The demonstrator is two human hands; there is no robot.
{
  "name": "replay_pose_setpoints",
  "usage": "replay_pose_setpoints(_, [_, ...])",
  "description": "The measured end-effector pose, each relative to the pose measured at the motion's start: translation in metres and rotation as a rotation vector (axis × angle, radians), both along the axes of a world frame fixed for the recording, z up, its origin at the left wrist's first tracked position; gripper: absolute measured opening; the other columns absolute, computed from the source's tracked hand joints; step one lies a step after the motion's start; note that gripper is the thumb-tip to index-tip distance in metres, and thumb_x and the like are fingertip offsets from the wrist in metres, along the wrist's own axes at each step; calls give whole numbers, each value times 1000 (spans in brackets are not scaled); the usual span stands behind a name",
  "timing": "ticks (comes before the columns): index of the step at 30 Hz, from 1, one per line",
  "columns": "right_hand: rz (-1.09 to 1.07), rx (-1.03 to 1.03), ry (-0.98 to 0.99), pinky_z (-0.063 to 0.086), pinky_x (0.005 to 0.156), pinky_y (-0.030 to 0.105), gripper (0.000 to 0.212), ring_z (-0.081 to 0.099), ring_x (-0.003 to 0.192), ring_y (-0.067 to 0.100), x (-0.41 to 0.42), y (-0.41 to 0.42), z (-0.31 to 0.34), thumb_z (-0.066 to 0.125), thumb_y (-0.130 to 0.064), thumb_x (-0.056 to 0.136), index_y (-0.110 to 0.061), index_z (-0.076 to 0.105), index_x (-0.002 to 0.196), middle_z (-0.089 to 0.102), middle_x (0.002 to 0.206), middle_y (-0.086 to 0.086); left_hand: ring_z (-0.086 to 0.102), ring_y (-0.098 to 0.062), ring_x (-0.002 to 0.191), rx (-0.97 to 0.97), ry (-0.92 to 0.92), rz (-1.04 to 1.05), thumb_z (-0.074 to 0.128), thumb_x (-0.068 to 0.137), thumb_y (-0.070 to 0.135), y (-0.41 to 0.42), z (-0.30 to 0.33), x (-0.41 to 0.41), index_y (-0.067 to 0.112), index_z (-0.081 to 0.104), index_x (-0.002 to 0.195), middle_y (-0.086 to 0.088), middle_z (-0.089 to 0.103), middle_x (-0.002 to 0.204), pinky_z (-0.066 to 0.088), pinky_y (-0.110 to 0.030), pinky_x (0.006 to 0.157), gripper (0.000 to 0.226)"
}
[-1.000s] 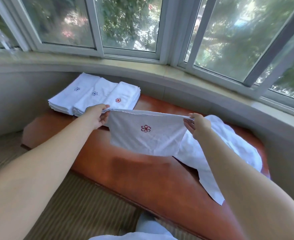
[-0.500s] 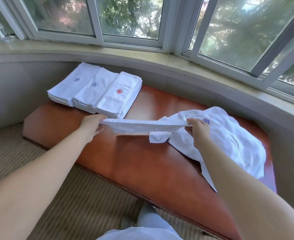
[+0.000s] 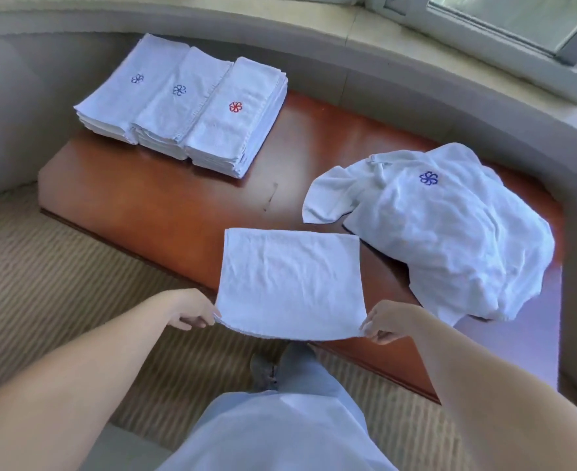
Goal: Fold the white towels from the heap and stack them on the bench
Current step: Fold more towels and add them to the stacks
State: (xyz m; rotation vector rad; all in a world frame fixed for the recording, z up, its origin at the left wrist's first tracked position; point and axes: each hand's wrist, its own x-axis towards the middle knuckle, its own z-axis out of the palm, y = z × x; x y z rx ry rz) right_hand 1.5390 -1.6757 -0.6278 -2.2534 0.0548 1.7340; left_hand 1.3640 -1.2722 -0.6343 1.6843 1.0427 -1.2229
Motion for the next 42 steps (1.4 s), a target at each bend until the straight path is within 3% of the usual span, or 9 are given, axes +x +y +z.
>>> replay_pose_setpoints(3, [-126,31,-46,62,86,32,23,67,74,17,18,6,0,71,-10,91,-3,71,113,72,88,11,72,-12,94,-22,-34,69,74,83,15,14,0,10,20,76,110,4,79,98,57,-30,88,28])
replay_pose_setpoints(10, [-431,177,-455,58,65,25,26,62,60,13,74,28,-25,62,-23,95,1,70,101,60,73,3,73,-14,79,70,-400,371,66,98,25,36,-14,69,26,72,112,0,76,88,58,-31,85,15])
replay_pose_setpoints(17, [-571,186,-495,57,69,39,19,62,58,14,98,53,-68,52,-18,92,-11,65,80,68,69,4,72,-6,64,184,-537,433,58,103,22,22,-42,123,24,68,101,-4,77,89,52,-20,59,10])
replay_pose_setpoints(24, [-530,140,-559,53,66,37,24,61,65,21,114,57,-97,47,-23,86,-15,66,74,71,66,-2,71,-9,65,230,-545,468,56,103,18,26,-76,156,19,65,102,-3,77,86,52,-24,65,9])
replay_pose_setpoints(31, [-589,137,-593,52,63,33,25,70,79,17,112,68,-116,46,-30,92,-29,61,112,72,77,-12,74,-16,81,364,-510,471,50,102,22,18,-106,162,28,56,106,1,78,88,59,-34,75,10])
replay_pose_setpoints(33, [-619,169,-648,44,59,27,43,65,76,10,96,71,-108,48,-30,92,-38,48,133,67,78,-15,70,-18,80,447,-572,359,50,100,26,9,-106,157,32,46,132,4,74,89,56,-38,71,33])
replay_pose_setpoints(35, [-497,238,-712,48,68,27,55,63,90,6,78,79,-102,53,-28,94,-40,38,144,65,100,-19,65,-22,90,490,-674,118,53,99,27,-9,-105,149,33,36,145,4,68,102,51,-38,73,49])
replay_pose_setpoints(39, [-20,369,-847,37,117,41,58,39,143,19,50,115,-114,60,-29,98,-22,42,153,46,154,-1,37,-26,143,487,-864,-511,55,102,34,-57,-115,146,25,39,153,-3,44,153,38,-47,114,54])
replay_pose_setpoints(42, [246,341,-935,20,126,45,58,21,155,28,32,140,-142,54,-40,102,-22,41,156,32,165,4,17,-27,156,546,-907,-793,43,106,44,-71,-144,144,29,32,159,-1,23,168,16,-51,126,56])
